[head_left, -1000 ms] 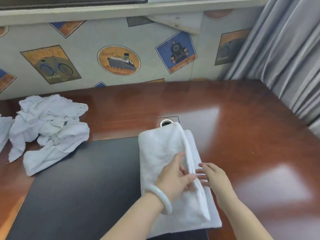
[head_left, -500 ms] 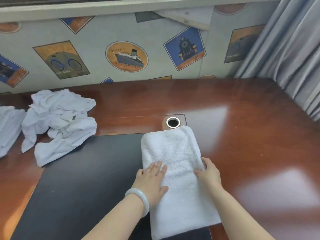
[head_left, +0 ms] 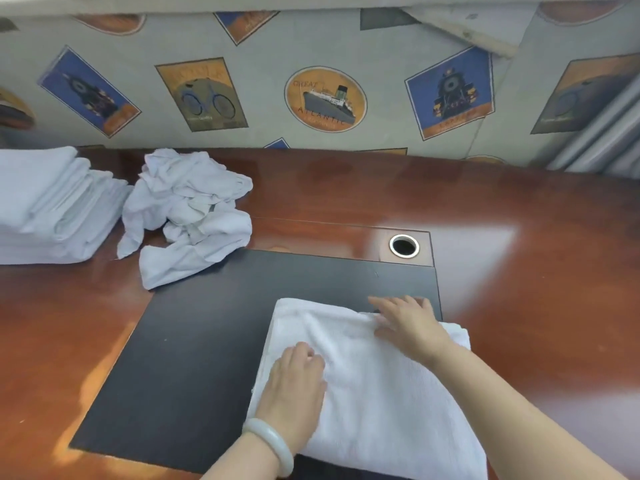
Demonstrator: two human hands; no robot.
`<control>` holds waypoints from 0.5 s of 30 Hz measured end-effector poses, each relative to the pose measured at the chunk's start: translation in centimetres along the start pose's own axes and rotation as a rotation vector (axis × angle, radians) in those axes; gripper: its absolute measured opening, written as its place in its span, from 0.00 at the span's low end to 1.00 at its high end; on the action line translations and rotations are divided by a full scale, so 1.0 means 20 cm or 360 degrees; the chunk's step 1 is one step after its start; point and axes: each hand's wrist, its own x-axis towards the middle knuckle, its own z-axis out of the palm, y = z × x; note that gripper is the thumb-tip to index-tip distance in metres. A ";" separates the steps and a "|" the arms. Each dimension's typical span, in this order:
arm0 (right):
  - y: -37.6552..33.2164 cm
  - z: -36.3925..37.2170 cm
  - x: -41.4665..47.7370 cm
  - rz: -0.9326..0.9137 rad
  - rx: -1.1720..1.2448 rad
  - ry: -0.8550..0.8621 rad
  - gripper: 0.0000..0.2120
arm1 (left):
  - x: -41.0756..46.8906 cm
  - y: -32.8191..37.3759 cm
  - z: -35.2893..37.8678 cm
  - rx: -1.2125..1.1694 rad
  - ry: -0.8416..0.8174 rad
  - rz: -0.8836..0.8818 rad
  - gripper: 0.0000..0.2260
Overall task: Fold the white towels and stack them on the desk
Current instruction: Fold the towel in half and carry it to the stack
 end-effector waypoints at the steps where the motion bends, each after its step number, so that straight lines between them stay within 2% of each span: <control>1: 0.04 0.00 -0.05 0.0118 -0.0036 0.0127 0.24 | 0.04 -0.06 -0.02 -0.0015 0.0154 -0.0032 0.12; 2: 0.10 0.00 -0.11 0.0238 -0.0014 0.0232 0.22 | 0.10 -0.12 -0.05 -0.0031 0.0305 -0.0057 0.16; 3: 0.17 0.01 -0.17 0.0354 0.0072 0.0316 0.20 | 0.15 -0.17 -0.09 -0.0049 0.0290 -0.0099 0.20; 6: 0.32 0.03 -0.34 0.0532 0.0511 0.0431 0.15 | 0.35 -0.28 -0.20 -0.0155 -0.0107 -0.0194 0.22; 9: 0.34 0.03 -0.42 0.0532 0.0844 0.0458 0.14 | 0.49 -0.35 -0.25 -0.0269 -0.0443 -0.0222 0.18; 12: 0.34 0.02 -0.40 0.0630 0.0944 0.0463 0.11 | 0.55 -0.39 -0.26 -0.0249 -0.0552 -0.0225 0.11; 15: 0.35 -0.01 -0.35 0.0834 0.1089 0.0470 0.07 | 0.57 -0.41 -0.27 -0.0232 -0.0626 -0.0273 0.11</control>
